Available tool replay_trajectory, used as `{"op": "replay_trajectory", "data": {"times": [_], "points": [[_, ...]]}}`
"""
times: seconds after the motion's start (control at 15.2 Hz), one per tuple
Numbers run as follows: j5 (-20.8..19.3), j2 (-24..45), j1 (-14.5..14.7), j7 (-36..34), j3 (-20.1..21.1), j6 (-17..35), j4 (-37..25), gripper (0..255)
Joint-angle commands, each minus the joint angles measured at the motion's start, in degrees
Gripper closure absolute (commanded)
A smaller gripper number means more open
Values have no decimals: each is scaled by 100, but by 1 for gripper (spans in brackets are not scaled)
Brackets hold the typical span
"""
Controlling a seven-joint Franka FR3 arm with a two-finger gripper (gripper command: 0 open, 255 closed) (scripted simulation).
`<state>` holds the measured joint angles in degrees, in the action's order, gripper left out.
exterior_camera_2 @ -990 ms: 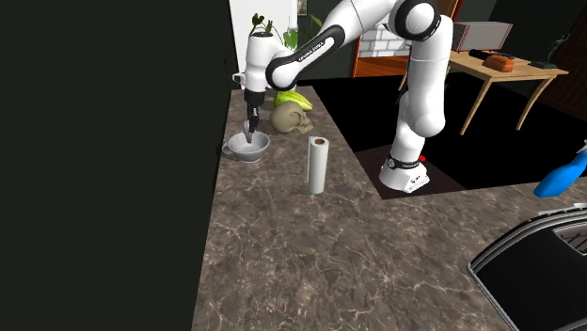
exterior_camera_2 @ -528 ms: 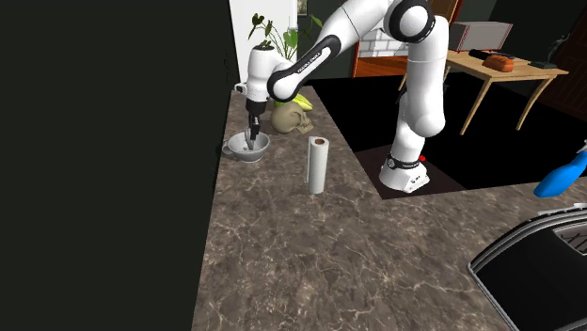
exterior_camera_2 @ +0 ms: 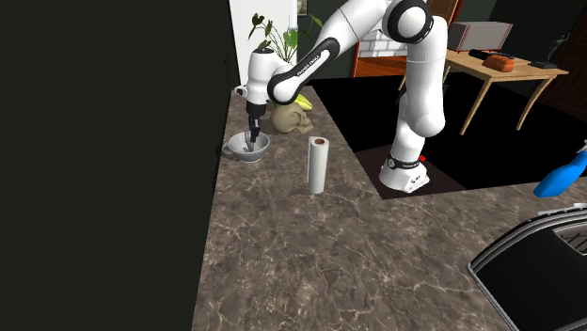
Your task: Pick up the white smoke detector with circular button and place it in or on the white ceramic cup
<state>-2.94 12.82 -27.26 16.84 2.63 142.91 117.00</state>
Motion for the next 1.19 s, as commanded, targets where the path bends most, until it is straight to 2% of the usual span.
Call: {"op": "replay_trajectory", "data": {"times": [0.0,0.33,0.59,1.12], "points": [[0,0,0,0,0,1,-1,0],[0,0,0,0,0,1,-1,0],[58,-540,-7,39,21,-574,-36,0],[58,-540,-6,39,20,-572,-36,0]]}}
